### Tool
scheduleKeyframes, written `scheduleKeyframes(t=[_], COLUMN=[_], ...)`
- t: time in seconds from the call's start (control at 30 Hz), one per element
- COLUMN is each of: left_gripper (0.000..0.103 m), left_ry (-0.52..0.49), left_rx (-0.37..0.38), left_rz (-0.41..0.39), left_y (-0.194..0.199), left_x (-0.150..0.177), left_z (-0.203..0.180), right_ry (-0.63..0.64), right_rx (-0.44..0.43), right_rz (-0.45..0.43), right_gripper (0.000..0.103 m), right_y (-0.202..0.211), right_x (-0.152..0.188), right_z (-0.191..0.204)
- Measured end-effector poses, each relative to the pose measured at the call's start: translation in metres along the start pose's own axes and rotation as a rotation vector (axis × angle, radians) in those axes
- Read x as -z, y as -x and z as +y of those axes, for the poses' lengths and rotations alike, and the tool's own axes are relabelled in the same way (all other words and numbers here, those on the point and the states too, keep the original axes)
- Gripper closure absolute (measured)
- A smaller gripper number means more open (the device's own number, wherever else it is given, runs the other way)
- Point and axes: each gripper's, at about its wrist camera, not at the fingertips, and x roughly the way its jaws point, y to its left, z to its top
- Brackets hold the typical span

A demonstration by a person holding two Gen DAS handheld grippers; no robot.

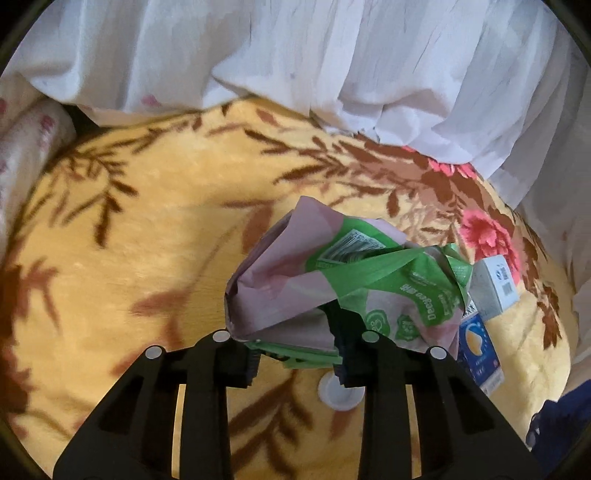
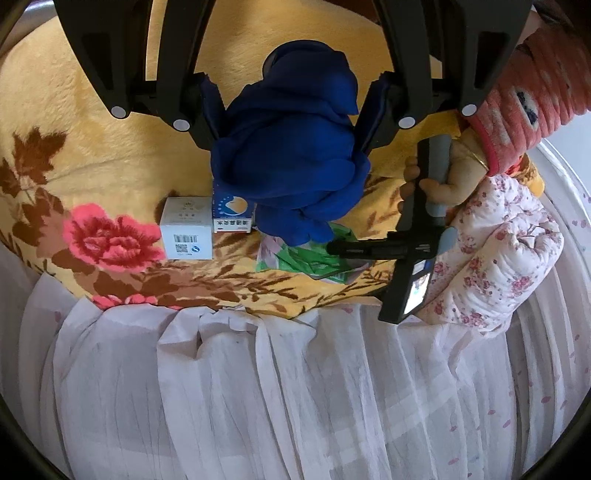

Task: Collect trash
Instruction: 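Carry the glove and green wrapper to the orange bucket and release both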

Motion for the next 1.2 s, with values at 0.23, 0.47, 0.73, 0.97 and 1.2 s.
scheduleKeyframes(t=[0.23,0.47,0.73,0.97,1.2], left_gripper=[0.074,0.074,0.074,0.074,0.074], left_ry=[0.003,-0.101,-0.163,-0.217,-0.298], left_rx=[0.018,-0.021,-0.001,0.006,-0.016], left_rz=[-0.083,-0.147,-0.131,-0.059,0.04], left_y=[0.078,0.165,0.218,0.225,0.211], left_x=[0.012,0.065,0.145,0.208,0.264], left_z=[0.011,0.002,-0.006,-0.017,-0.031], right_ry=[0.034,0.066,0.101,0.135,0.148], right_rx=[-0.004,-0.005,-0.012,-0.021,-0.023], right_rz=[-0.022,-0.045,-0.041,0.014,0.116], right_gripper=[0.043,0.043,0.043,0.043,0.043], right_y=[0.025,0.057,0.08,0.09,0.086], right_x=[0.006,0.023,0.05,0.088,0.128], right_z=[0.022,0.04,0.057,0.074,0.081])
